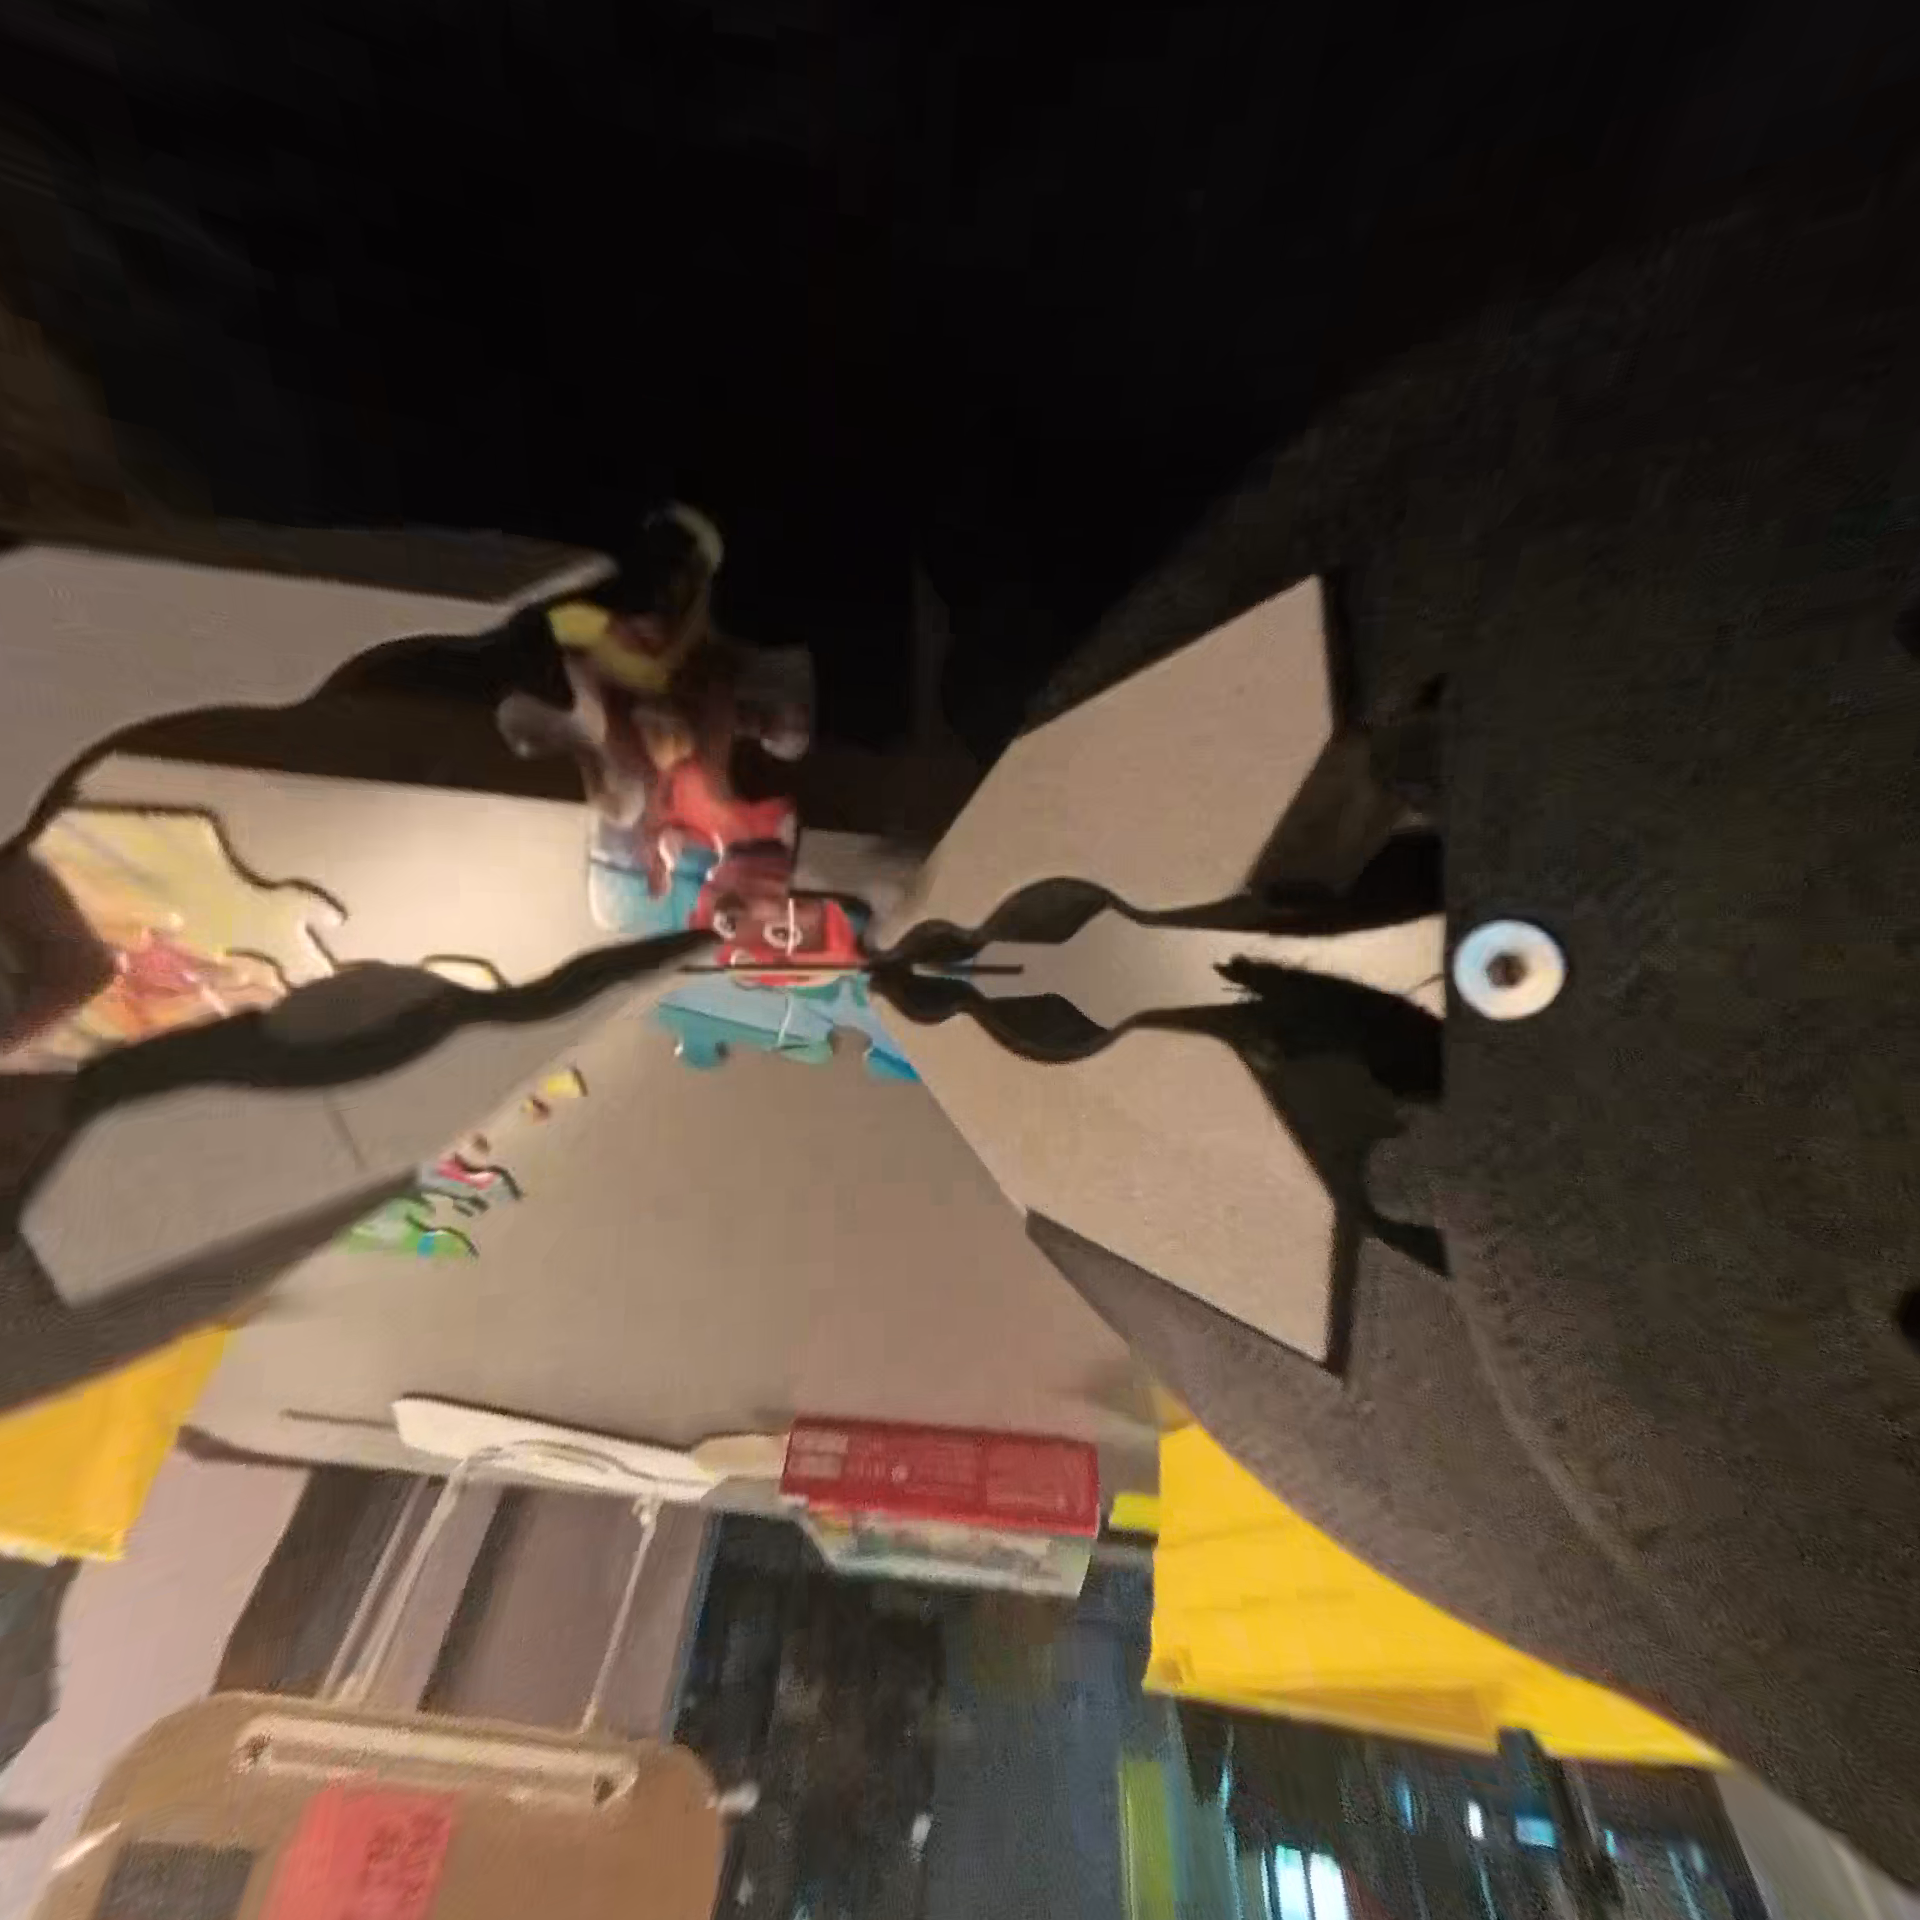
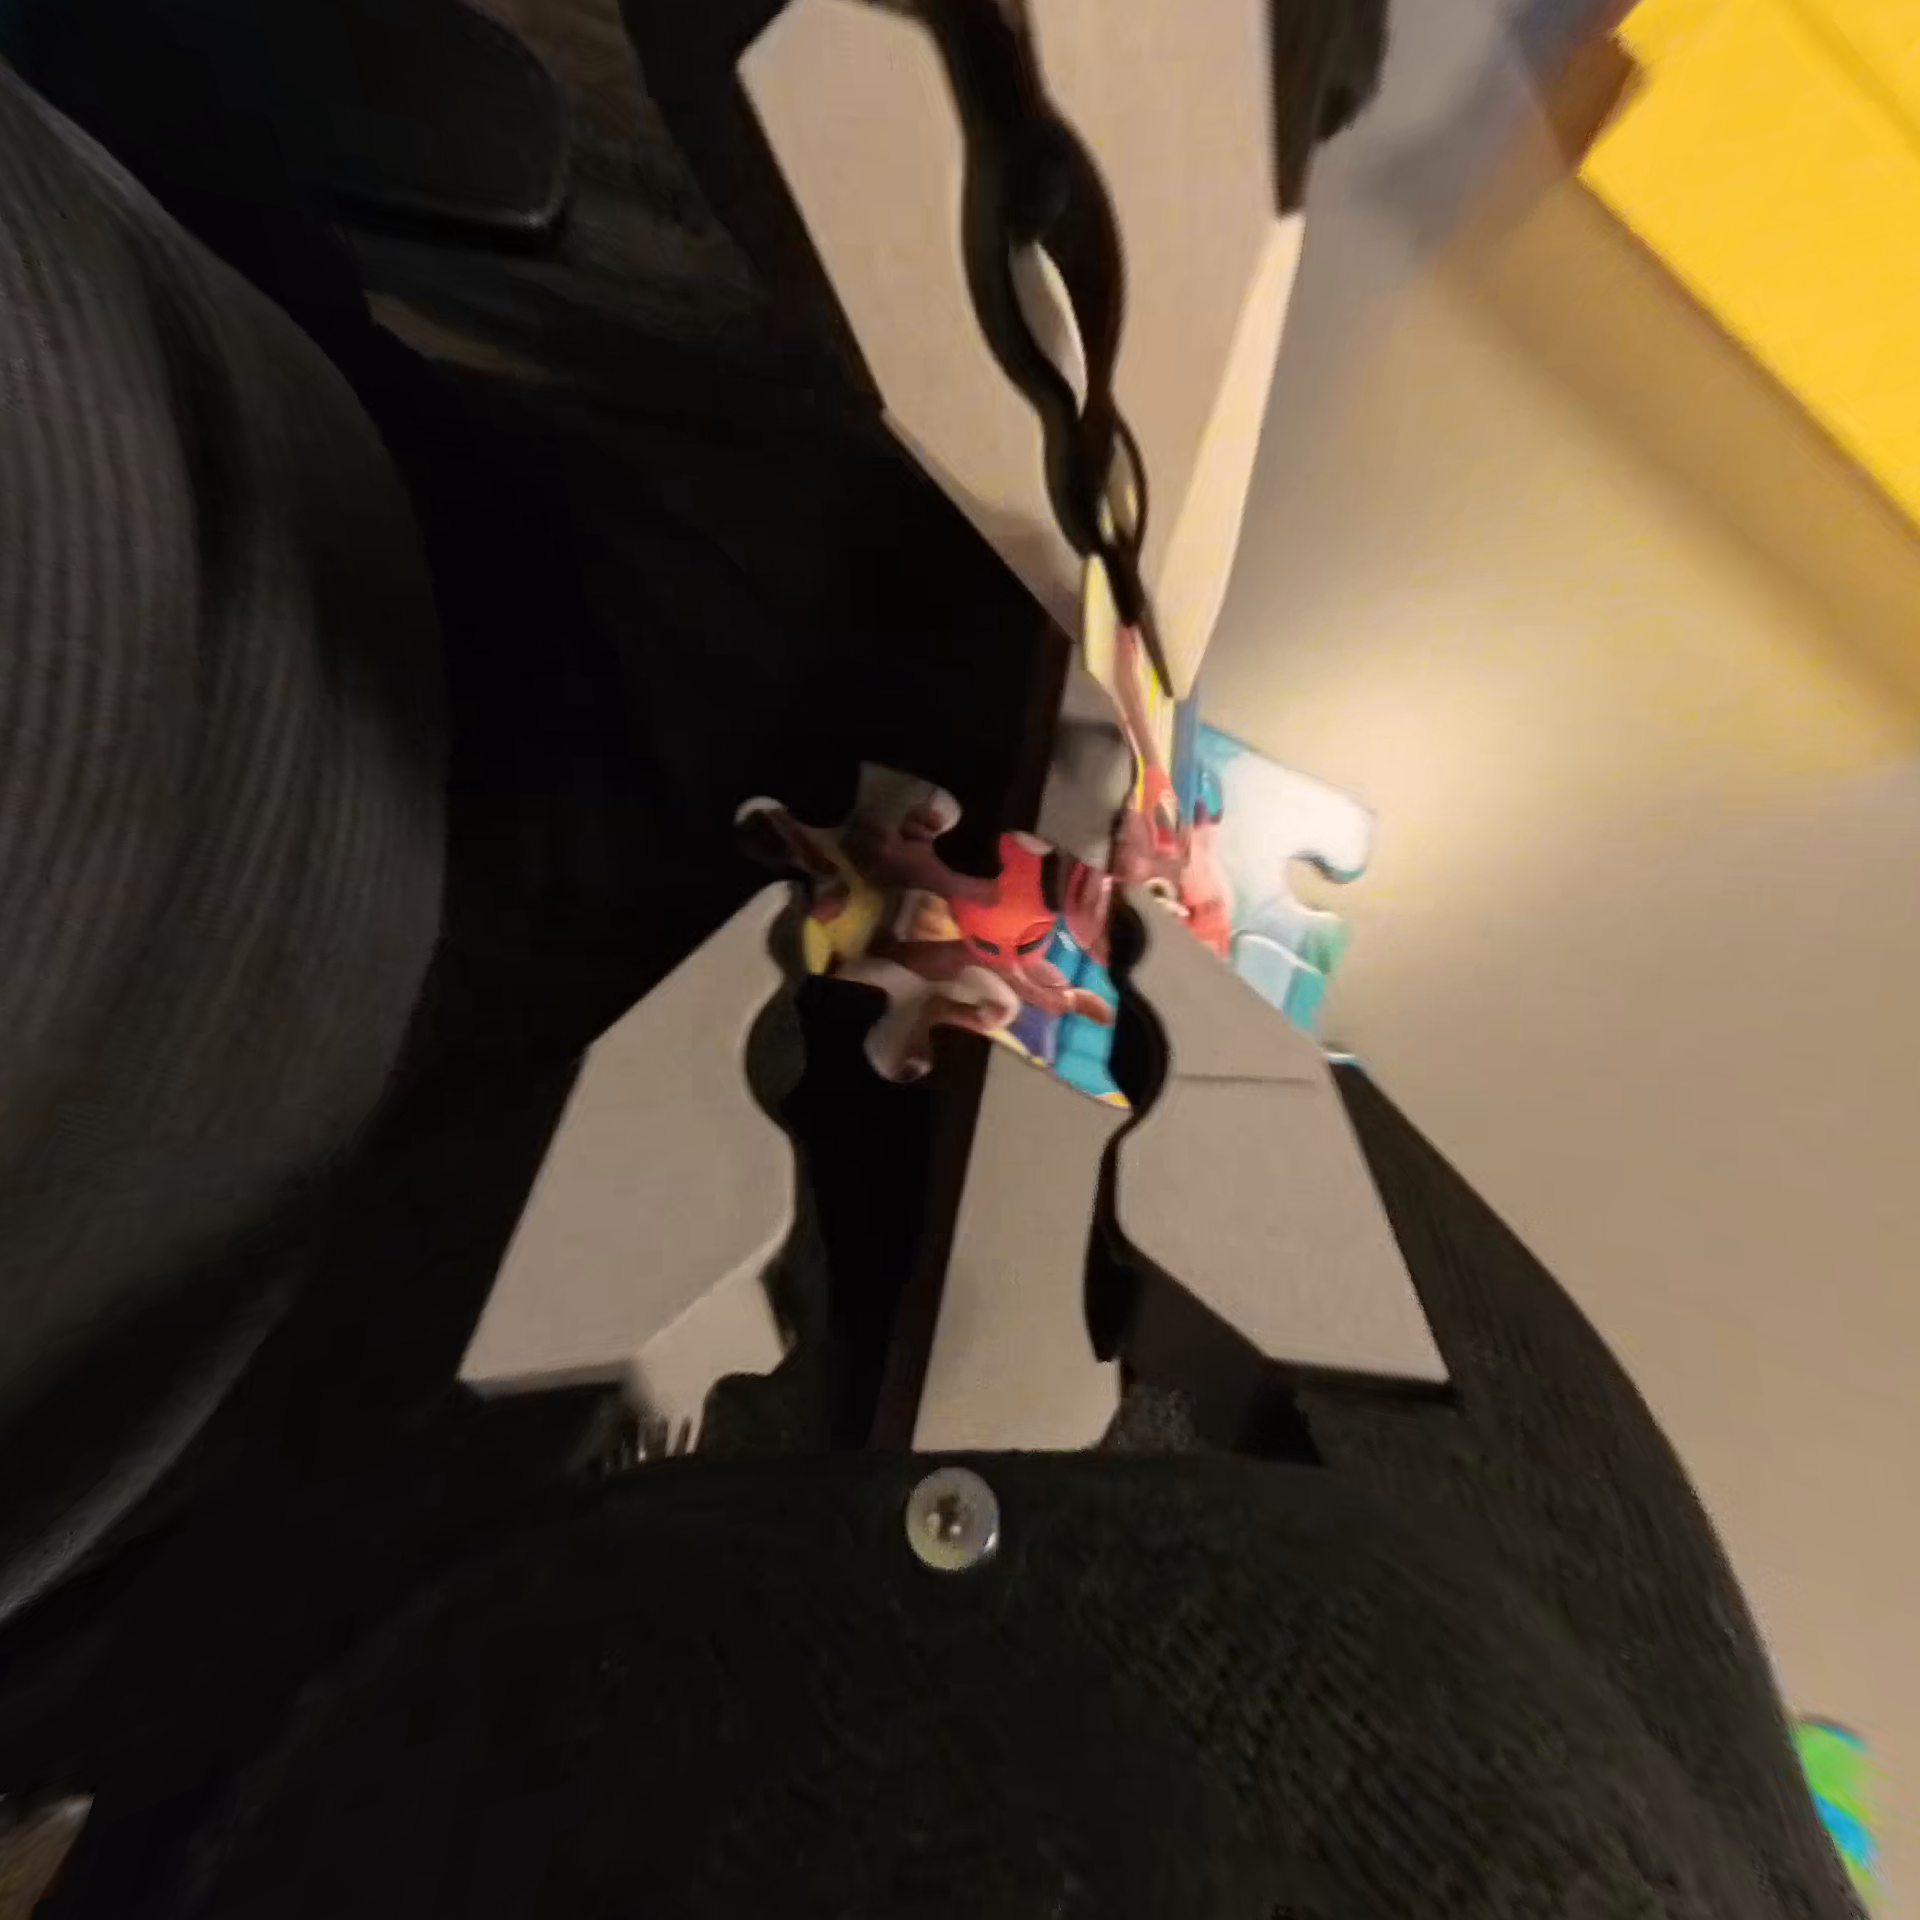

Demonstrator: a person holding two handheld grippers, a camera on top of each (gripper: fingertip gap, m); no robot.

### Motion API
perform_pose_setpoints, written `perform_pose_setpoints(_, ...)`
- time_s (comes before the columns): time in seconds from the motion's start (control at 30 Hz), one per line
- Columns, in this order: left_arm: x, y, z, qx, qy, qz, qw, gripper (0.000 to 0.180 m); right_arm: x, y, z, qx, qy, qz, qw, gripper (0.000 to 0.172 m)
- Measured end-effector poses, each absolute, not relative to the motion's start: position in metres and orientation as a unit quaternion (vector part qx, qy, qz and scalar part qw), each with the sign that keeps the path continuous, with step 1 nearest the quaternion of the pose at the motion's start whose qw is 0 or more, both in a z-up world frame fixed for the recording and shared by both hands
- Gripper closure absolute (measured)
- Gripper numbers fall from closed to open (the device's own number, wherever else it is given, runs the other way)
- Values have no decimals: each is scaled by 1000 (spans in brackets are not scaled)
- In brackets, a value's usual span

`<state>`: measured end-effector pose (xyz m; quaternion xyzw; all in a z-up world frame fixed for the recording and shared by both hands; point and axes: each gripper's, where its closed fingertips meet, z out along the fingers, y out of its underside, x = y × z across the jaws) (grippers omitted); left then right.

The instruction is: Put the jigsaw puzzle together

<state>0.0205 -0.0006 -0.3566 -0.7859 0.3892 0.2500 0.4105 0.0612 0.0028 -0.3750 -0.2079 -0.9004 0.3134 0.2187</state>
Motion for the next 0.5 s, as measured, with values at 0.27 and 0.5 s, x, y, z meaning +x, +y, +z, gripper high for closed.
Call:
perform_pose_setpoints(0.27,-8,22,-348,-827,301,203,429,180,62,-1,-370,-191,-900,309,240,99)
perform_pose_setpoints(0.5,-103,15,-260,-809,33,166,563,180,68,-14,-394,-125,-907,271,297,102)
